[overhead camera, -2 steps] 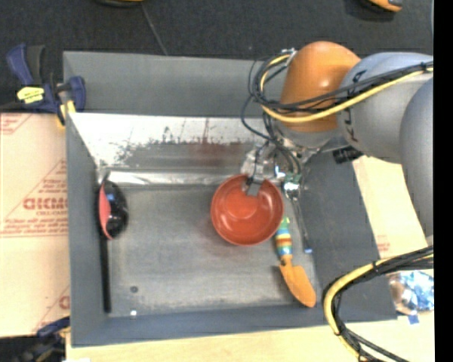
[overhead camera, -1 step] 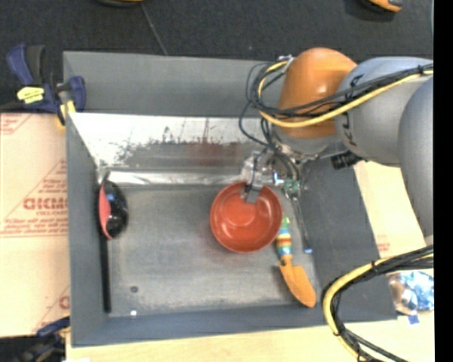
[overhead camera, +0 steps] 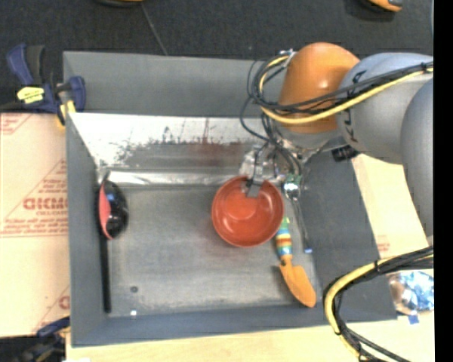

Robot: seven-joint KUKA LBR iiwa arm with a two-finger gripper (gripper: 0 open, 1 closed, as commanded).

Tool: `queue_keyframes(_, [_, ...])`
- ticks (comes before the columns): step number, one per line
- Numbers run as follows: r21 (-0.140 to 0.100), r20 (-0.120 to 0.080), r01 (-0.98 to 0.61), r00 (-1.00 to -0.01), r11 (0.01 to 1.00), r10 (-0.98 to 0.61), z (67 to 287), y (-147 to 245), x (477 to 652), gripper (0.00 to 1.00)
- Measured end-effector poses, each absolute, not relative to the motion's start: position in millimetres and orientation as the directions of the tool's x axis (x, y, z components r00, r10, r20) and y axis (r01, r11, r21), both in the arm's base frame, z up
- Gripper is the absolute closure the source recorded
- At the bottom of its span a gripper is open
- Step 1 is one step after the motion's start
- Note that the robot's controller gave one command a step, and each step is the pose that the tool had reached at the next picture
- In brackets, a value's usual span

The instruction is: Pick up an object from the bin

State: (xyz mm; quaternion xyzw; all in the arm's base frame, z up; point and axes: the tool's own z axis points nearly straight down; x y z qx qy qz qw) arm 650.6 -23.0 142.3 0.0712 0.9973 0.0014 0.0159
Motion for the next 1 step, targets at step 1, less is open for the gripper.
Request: queue_keyframes(1, [0.012, -0.032, 0.265, -0.964, 0.964, 0.265, 119.1, -13.9, 653.5, 1.0])
